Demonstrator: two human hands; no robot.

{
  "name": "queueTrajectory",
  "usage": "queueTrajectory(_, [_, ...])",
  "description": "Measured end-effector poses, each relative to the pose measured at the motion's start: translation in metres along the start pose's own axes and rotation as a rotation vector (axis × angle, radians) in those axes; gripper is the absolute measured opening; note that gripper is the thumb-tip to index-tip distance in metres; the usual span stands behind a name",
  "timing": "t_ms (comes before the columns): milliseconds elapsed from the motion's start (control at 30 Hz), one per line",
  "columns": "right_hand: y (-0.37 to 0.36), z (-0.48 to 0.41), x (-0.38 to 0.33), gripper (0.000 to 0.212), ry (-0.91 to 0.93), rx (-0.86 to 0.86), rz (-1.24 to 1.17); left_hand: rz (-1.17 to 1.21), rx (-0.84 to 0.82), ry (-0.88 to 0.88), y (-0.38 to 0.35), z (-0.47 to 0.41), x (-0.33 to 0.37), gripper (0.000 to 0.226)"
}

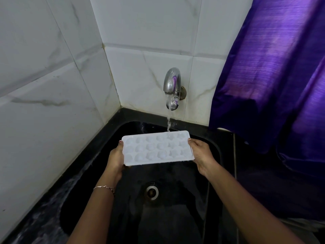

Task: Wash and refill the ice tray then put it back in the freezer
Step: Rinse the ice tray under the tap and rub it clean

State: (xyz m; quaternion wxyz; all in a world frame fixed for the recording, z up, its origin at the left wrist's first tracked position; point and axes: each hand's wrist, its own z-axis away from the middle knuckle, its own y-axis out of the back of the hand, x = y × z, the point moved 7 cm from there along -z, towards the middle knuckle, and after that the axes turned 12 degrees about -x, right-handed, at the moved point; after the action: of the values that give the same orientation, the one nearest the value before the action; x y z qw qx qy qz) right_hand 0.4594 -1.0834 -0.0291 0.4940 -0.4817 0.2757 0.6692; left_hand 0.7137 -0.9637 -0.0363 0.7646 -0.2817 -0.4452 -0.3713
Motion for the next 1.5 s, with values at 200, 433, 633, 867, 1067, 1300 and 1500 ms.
queueTrajectory(200, [0.023, 0.001, 0.0, 0.013, 0.0, 0.067, -0.026, -0.033, -0.05, 0.007, -0.021, -0.008, -0.001, 0.037])
queueTrajectory(433, [0.032, 0.004, -0.002, 0.014, 0.025, 0.085, -0.025, -0.015, -0.063, 0.011, -0.029, -0.011, -0.006, 0.036])
queueTrajectory(633, [0.027, 0.003, -0.002, 0.015, 0.034, 0.068, -0.017, -0.013, -0.05, -0.001, -0.024, -0.012, -0.004, 0.035])
queueTrajectory(867, [0.032, 0.002, 0.002, 0.014, 0.016, 0.086, -0.034, 0.0, -0.072, 0.001, -0.029, -0.012, -0.005, 0.036])
queueTrajectory(1067, [0.056, 0.007, 0.003, 0.012, 0.011, 0.154, -0.077, -0.029, -0.124, 0.005, -0.054, -0.013, -0.006, 0.037])
queueTrajectory(1300, [0.066, 0.012, 0.0, 0.011, 0.03, 0.169, -0.088, -0.027, -0.142, 0.012, -0.063, -0.015, -0.01, 0.036])
queueTrajectory(1500, [0.06, 0.013, 0.0, 0.011, 0.036, 0.155, -0.081, -0.026, -0.142, 0.01, -0.057, -0.014, -0.011, 0.035])
